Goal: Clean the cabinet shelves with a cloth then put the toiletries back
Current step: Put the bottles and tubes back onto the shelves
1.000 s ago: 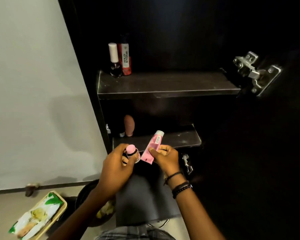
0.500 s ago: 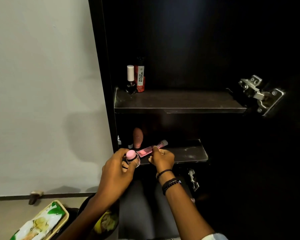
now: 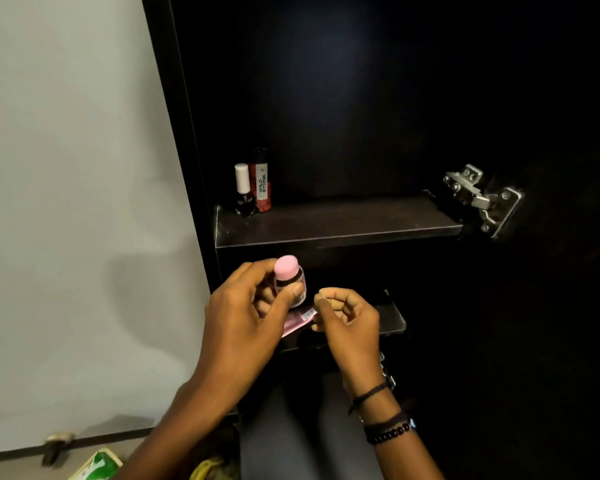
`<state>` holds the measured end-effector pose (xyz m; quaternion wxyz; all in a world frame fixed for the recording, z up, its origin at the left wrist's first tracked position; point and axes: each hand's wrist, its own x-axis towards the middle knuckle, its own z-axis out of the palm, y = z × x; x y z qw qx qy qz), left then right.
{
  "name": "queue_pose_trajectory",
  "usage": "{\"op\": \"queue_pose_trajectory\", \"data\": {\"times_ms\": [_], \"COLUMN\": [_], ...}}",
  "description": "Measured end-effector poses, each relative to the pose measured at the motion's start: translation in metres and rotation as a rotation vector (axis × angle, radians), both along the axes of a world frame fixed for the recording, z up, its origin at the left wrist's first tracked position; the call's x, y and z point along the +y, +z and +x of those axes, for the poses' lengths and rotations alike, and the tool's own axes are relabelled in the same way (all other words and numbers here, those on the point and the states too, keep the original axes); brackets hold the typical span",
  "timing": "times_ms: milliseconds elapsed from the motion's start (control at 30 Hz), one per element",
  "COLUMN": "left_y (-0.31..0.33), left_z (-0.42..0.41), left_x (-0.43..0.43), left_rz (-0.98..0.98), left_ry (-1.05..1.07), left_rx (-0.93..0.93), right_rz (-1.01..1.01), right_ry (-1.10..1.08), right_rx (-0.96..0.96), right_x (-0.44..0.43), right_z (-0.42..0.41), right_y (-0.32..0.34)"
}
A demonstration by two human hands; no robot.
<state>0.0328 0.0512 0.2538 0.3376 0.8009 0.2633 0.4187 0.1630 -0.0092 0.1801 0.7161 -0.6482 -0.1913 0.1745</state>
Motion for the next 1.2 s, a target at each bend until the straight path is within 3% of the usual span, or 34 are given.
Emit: {"op": "queue_pose_trajectory", "data": {"times_ms": [167, 433, 633, 833, 1067, 1200], "left_y": [0.045, 0.066, 0.065, 0.06, 0.052, 0.049], "left_z": [0.02, 0.051, 0.057, 0.055, 0.054, 0.044], "left_x": [0.011, 0.041, 0.043, 0.039, 0.041, 0.037], "left_rz": [0.115, 0.169, 0.172, 0.17, 0.168, 0.236], "left_ry": [0.013, 0.143, 0.182, 0.184, 0.194, 0.179], "left_rx": [-0.082, 0.007, 0.077, 0.009, -0.06, -0.13], "right_rz": [0.144, 0.043, -0.008, -0.014, 0.004, 0.14], "right_ry": [0.092, 0.124, 0.215, 0.256, 0.241, 0.116], "right_rx": [-0.209, -0.489, -0.519, -0.522, -0.508, -0.435], "right_x": [-0.007, 0.021, 0.038, 0.041, 0.04, 0.024], "right_z": [-0.012, 0.008, 0.018, 0.019, 0.019, 0.012], "right_y": [0.063, 0.11, 0.118, 0.121, 0.118, 0.105]}}
